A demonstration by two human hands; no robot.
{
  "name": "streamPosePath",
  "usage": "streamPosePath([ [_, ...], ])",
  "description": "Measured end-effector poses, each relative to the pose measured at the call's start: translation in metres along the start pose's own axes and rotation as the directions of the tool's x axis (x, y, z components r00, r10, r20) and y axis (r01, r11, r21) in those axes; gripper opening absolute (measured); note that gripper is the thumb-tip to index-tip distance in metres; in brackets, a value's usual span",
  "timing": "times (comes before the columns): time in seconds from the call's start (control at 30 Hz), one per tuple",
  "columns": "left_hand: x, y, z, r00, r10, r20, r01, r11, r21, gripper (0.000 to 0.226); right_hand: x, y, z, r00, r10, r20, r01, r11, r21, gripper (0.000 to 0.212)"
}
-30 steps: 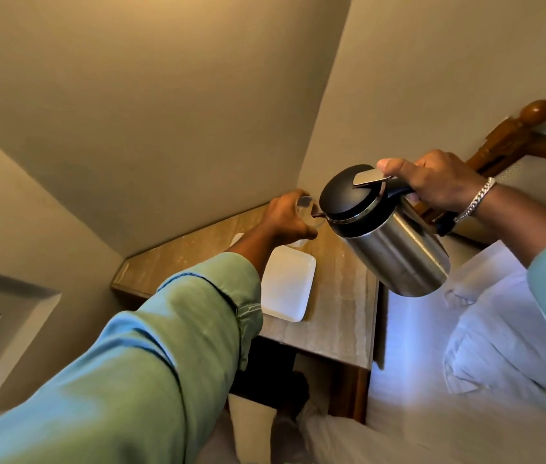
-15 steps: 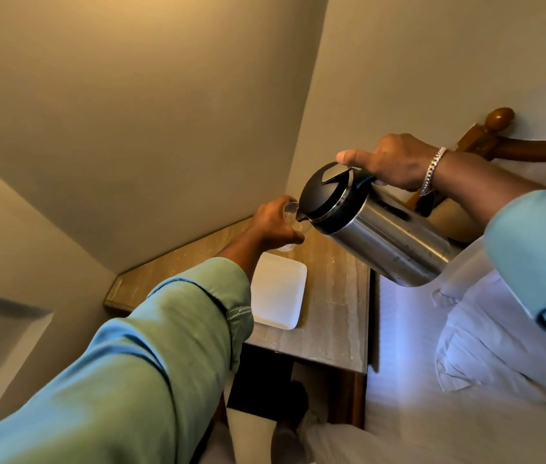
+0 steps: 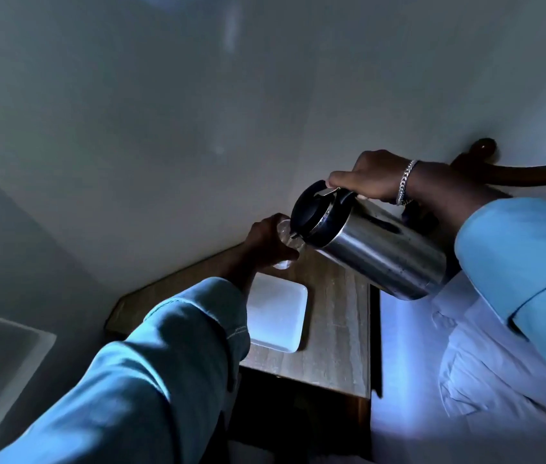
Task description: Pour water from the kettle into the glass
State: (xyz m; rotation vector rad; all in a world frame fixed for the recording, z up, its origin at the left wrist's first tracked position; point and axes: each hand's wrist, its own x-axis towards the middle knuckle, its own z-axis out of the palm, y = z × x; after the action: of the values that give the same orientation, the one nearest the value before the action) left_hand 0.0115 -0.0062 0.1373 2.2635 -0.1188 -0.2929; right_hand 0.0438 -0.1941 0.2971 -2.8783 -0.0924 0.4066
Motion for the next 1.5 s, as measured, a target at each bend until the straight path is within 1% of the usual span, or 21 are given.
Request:
streamPosePath([
  [0.2, -0.005, -0.003, 0.001, 1.000, 0.008, 0.008, -0.008, 0.999, 0.045, 0.071, -0.002, -0.011, -0.007, 0.999, 0.012, 0.051, -0.012, 1.000, -0.008, 0.057],
  [0.37, -0.009, -0.010, 0.004, 1.000, -0.016, 0.005, 0.016, 1.000, -0.005, 0.072, -0.011, -0.021, -0.021, 0.996, 0.023, 0.083, -0.023, 1.000, -0.009, 0.055],
  [0.73, -0.013, -0.009, 0.008, 1.000, 0.011, 0.016, -0.011, 1.000, -0.026, 0.072, -0.023, -0.039, -0.041, 0.984, 0.070, 0.165, -0.072, 0.997, 0.007, 0.051],
  [0.97, -0.018, -0.007, 0.008, 0.999, 0.033, 0.019, -0.033, 0.999, -0.017, 0.070, -0.028, -0.046, -0.041, 0.977, 0.095, 0.193, -0.094, 0.995, -0.016, 0.052],
  [1.07, -0.022, -0.007, 0.008, 0.999, 0.036, 0.027, -0.035, 0.999, -0.042, 0.070, -0.031, -0.048, -0.042, 0.974, 0.103, 0.204, -0.102, 0.995, -0.015, 0.052],
  [1.27, -0.027, -0.006, 0.008, 0.998, 0.044, 0.033, -0.043, 0.998, -0.034, 0.068, -0.034, -0.055, -0.047, 0.969, 0.097, 0.227, -0.095, 0.995, -0.019, 0.052],
  [1.5, -0.031, -0.005, 0.008, 0.999, 0.044, 0.031, -0.043, 0.998, -0.034, 0.075, -0.035, -0.060, -0.056, 0.968, 0.094, 0.233, -0.087, 0.995, -0.041, 0.053],
])
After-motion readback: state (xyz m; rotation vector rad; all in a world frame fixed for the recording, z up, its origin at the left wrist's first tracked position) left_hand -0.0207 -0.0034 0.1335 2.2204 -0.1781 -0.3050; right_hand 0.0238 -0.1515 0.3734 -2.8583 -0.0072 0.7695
